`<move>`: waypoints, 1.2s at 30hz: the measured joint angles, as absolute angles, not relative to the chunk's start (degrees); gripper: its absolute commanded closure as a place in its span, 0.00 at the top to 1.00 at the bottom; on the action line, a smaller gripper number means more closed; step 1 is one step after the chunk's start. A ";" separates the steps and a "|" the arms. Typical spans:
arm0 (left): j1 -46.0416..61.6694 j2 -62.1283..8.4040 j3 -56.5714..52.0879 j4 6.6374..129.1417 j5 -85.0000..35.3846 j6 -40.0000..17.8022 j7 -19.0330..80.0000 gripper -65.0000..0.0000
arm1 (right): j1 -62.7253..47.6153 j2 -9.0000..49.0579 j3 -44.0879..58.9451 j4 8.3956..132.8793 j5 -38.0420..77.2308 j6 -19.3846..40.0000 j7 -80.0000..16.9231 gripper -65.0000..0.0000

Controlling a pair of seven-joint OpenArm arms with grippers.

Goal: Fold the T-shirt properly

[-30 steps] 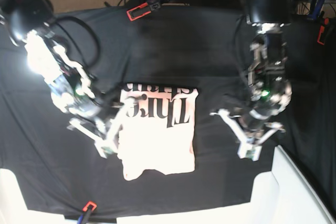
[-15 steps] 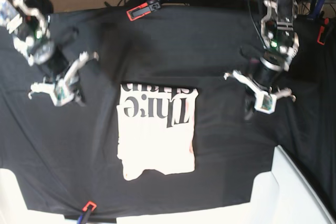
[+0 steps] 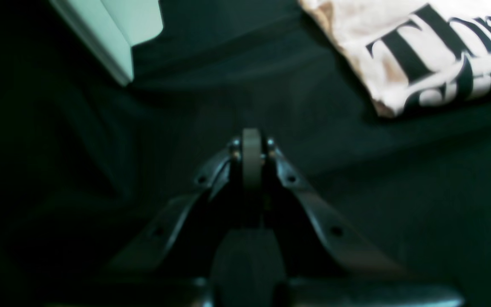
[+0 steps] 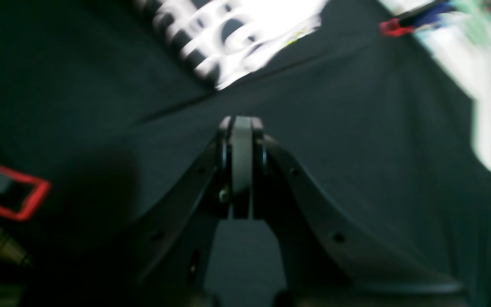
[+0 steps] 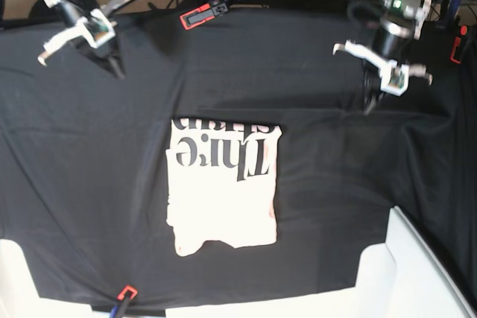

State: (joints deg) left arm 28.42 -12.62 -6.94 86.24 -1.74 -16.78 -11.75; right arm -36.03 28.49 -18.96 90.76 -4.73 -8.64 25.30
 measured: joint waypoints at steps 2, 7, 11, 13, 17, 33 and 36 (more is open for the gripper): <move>30.79 -12.73 -8.16 86.19 -1.74 -16.69 -12.56 0.00 | -37.52 25.76 -14.20 88.25 -4.75 -8.60 28.14 0.00; 34.52 -12.97 -8.21 86.19 -1.54 -16.71 -13.43 0.00 | -39.77 25.08 -8.78 82.59 -4.86 -8.56 33.89 0.00; 38.59 -12.91 -8.19 86.19 -1.34 -16.62 -13.08 0.00 | -42.72 24.84 -4.38 76.79 -4.95 -8.29 38.15 0.00; 39.70 -12.97 -8.08 85.45 -1.37 -16.69 -13.43 0.00 | -42.59 24.14 -1.61 72.58 -4.69 -8.21 38.13 0.00; 40.58 -12.93 -8.03 81.47 -1.43 -16.69 -14.02 0.00 | -41.91 22.68 3.84 65.01 1.91 -8.49 38.74 0.00; 32.29 -12.58 2.57 43.42 -1.80 -16.45 -8.62 0.00 | -24.05 17.21 4.51 24.16 12.58 -2.87 12.32 0.00; 24.97 -12.34 5.82 31.81 -2.09 -16.29 -7.11 0.00 | -16.12 17.41 4.47 18.98 12.62 -0.43 2.96 0.00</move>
